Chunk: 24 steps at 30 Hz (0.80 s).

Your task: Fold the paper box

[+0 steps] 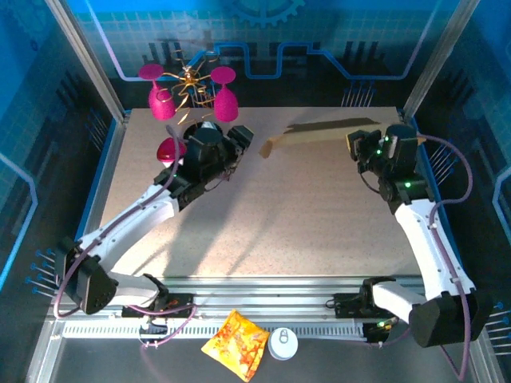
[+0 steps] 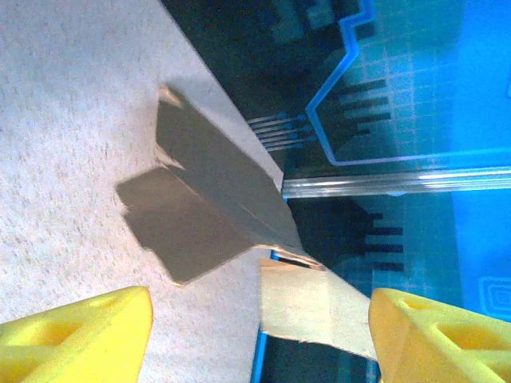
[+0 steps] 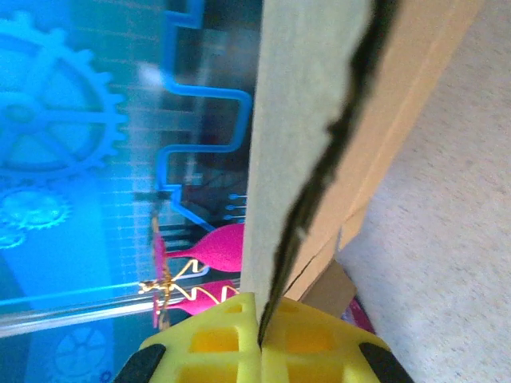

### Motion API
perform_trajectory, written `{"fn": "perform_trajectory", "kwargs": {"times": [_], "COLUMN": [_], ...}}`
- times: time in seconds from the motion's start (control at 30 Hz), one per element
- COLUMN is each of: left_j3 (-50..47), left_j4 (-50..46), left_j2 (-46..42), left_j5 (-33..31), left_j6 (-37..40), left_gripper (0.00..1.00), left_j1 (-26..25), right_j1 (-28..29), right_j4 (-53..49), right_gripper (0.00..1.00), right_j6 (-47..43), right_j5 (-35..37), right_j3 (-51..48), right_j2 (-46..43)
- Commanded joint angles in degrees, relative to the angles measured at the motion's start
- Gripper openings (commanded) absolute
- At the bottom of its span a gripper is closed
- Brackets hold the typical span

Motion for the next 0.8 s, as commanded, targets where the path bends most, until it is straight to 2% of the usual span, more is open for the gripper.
{"fn": "perform_trajectory", "kwargs": {"times": [0.0,0.33,0.5,0.63,0.7,0.77], "left_j3": [3.7,7.9,9.7,9.3,8.7,8.2], "left_j4": [-7.0,-11.1,-14.9,-17.2,-18.0,-18.8], "left_j2": [-2.1,-7.0,-9.5,-11.5,-12.0,-12.1], "left_j5": [-3.8,-9.7,-11.2,-11.1,-10.6,-10.0], "left_j6": [9.4,16.3,17.7,17.4,17.3,16.7], "left_gripper": [0.73,0.73,0.72,0.72,0.72,0.72], "left_j1": [0.8,3.9,6.7,8.5,9.1,9.3], "right_j1": [-0.1,-0.2,-0.1,0.2,0.2,0.6], "right_j4": [-0.5,-6.5,-19.2,-29.1,-27.6,-21.4], "right_gripper": [0.00,0.00,0.00,0.00,0.00,0.00], "right_j6": [-5.5,-4.8,1.3,6.3,10.0,13.1], "right_j5": [-1.0,-3.7,-3.3,-2.6,-3.2,-3.7], "right_j3": [5.7,16.9,24.6,29.5,28.1,25.7], "right_j2": [0.6,-2.6,-5.4,-3.9,-1.5,2.6]}}
